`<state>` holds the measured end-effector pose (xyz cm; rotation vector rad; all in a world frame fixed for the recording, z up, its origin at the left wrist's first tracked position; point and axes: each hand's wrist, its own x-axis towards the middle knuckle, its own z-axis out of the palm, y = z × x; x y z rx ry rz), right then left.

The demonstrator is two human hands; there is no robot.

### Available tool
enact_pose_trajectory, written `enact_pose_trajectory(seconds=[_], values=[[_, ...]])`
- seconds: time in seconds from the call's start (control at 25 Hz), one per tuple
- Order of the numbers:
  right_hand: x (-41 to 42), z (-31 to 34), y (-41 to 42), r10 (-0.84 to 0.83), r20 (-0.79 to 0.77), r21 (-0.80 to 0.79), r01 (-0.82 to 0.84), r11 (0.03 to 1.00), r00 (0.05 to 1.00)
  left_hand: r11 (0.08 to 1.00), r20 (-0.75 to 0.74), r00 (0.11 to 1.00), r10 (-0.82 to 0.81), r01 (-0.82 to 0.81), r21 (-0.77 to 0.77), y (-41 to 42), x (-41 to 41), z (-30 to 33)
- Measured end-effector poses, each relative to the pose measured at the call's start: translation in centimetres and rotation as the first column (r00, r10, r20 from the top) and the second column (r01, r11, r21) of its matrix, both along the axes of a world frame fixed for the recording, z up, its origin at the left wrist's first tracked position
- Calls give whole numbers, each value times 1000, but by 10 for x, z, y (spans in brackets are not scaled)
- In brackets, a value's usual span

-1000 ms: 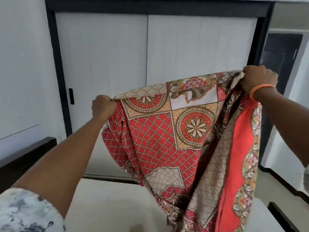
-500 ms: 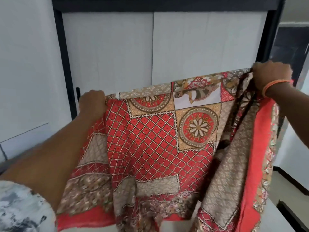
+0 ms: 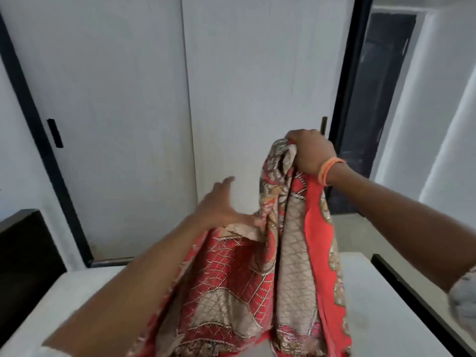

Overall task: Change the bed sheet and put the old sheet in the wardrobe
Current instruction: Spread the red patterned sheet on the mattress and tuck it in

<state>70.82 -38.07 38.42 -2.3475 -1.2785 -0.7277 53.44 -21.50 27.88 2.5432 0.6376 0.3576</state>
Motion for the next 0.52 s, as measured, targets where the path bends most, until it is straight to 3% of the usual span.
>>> enact_pose_trajectory(seconds=[0.12,0.24,0.32,0.44,0.52], values=[[12,-29,-24,135,-70,4,-135,991,988,999,184,983,-22,14,49,-41,61,-25],[66,-63,-84,-47,-70,-332,22,943,996,993,144,983,115,-111,-31,-39,97,-50],[111,-99,-131,-223,-24,-612,162,774,975,970,92,969,227,-217,-108,-37,114,-70],[169,-181,-190,-354,120,-887,260,381,928,994,-60,993,104,-105,-11,-53,148,-106],[206,-234,-221,-450,101,-888,284,361,888,990,-245,968,-58,88,113,-68,175,-130]])
